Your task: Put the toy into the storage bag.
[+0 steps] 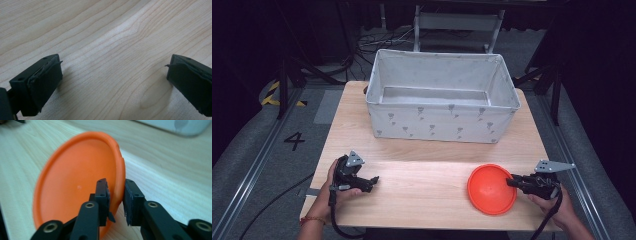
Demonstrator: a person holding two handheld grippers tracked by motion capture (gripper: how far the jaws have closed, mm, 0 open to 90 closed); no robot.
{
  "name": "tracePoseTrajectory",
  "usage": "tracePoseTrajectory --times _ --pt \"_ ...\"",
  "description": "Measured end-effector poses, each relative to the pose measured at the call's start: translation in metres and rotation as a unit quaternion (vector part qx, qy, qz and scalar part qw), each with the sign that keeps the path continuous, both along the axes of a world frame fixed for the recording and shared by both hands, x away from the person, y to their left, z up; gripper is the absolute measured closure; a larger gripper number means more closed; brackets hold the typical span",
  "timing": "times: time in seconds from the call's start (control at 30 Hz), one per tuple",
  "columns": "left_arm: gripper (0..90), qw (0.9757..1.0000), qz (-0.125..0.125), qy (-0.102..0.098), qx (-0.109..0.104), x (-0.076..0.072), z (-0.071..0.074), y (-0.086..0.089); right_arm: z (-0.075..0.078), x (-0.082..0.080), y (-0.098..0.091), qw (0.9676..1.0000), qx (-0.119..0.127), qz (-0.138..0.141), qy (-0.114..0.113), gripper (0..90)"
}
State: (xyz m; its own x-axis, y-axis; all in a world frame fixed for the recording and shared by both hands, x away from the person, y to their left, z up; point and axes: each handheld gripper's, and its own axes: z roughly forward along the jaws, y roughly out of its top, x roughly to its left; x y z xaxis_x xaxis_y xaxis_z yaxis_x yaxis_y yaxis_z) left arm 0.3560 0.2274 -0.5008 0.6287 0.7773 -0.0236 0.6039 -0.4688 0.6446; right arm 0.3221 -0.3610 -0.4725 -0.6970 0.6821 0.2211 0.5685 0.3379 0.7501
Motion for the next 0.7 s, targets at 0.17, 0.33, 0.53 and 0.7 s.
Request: tracePoseTrajectory --times 0.17,0.33,0.53,0.7 --pt "0.4 1.0000 0.001 0.000 0.000 0.000 0.000 0.000 0.021 -0.005 0.006 0.9992 0.005 0.030 -0.025 81.3" --pt "0.4 1.0000 0.002 0.000 0.000 0.000 0.000 0.000 0.050 -0.016 0.027 0.9943 -0.037 0.074 -0.068 82.4" --pt "0.4 1.0000 0.003 0.000 0.002 -0.001 0.000 0.000 0.073 -0.018 0.042 0.9864 -0.093 0.092 -0.099 82.5" --pt "0.5 1.0000 0.004 0.000 0.002 -0.001 0.000 0.000 0.092 -0.013 0.046 0.9817 -0.120 0.096 -0.113 82.5"
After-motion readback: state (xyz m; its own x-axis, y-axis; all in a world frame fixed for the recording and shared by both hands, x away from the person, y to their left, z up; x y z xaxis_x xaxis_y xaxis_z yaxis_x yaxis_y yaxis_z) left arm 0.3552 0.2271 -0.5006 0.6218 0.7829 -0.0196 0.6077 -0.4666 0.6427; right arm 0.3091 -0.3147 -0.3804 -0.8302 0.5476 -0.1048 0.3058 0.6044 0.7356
